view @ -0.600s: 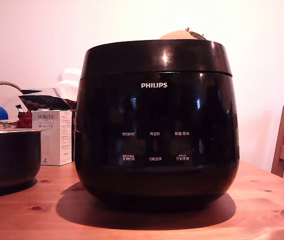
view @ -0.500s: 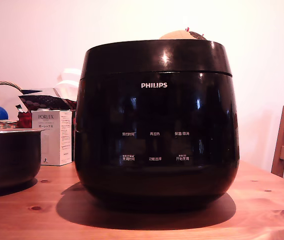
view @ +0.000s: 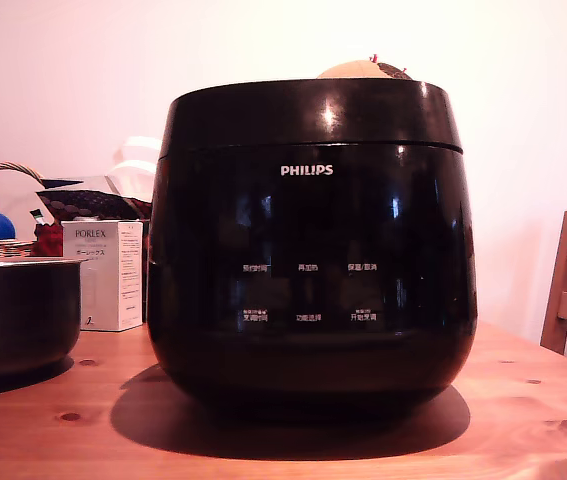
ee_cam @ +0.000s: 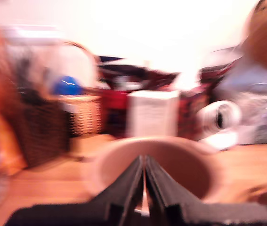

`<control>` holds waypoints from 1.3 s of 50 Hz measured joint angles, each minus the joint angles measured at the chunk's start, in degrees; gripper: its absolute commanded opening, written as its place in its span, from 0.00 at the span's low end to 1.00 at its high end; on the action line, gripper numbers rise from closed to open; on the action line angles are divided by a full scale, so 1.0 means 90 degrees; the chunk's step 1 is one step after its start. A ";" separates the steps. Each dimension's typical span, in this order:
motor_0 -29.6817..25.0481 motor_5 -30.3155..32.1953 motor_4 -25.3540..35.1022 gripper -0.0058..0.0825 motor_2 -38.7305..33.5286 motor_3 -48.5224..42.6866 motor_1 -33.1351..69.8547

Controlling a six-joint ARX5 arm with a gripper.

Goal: Open the rice cooker by pressing the large metal button on the top of its lid with medium force

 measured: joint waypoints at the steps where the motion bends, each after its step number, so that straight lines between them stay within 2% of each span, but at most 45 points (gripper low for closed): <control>1: -0.0019 0.0000 0.0211 0.04 0.0022 -0.0015 0.0000; 3: -0.0063 0.0000 0.0617 0.04 0.0087 -0.0041 0.0000; 4: -0.0085 -0.0420 0.0818 0.04 0.0136 -0.0058 0.0000; 6: -0.0134 -0.0420 0.1185 0.04 0.0257 -0.0092 0.0002; 7: -0.0160 -0.0775 0.1358 0.04 0.0335 -0.0129 0.0002; 9: -0.0226 -0.0777 0.1474 0.04 0.0525 -0.0221 0.0005; 10: -0.0253 -0.1032 0.1770 0.04 0.0622 -0.0262 0.0005; 12: -0.0323 -0.1049 0.1870 0.04 0.0818 -0.0301 0.0010; 13: -0.0342 -0.1178 0.2147 0.04 0.0896 -0.0345 0.0022; 15: -0.0413 -0.1214 0.2212 0.04 0.1078 -0.0432 0.0063; 16: -0.0442 -0.1214 0.2531 0.04 0.1146 -0.0469 0.0107; 22: -0.0695 -0.1260 0.3135 0.04 0.1428 -0.0624 0.0612; 30: -0.1008 -0.1260 0.3657 0.04 0.1627 -0.0704 0.1552; 33: -0.1129 -0.1258 0.3689 0.04 0.1763 -0.0709 0.1919; 47: -0.1877 -0.0197 0.3670 0.04 0.2618 -0.0316 0.3818; 53: -0.2263 0.0066 0.3184 0.04 0.2907 0.0002 0.4651; 54: -0.2327 0.0464 0.3089 0.04 0.2948 0.0051 0.4777; 56: -0.2458 0.0471 0.2953 0.04 0.3041 0.0182 0.5005; 57: -0.2521 0.0814 0.2803 0.04 0.3070 0.0274 0.5095; 59: -0.2662 0.0845 0.2708 0.04 0.3138 0.0401 0.5246; 60: -0.2742 0.1212 0.2489 0.04 0.3164 0.0517 0.5306; 63: -0.2973 0.1307 0.2169 0.04 0.3252 0.0821 0.5486; 64: -0.3055 0.1698 0.2074 0.04 0.3286 0.0920 0.5544; 65: -0.3138 0.1729 0.2030 0.04 0.3317 0.1042 0.5610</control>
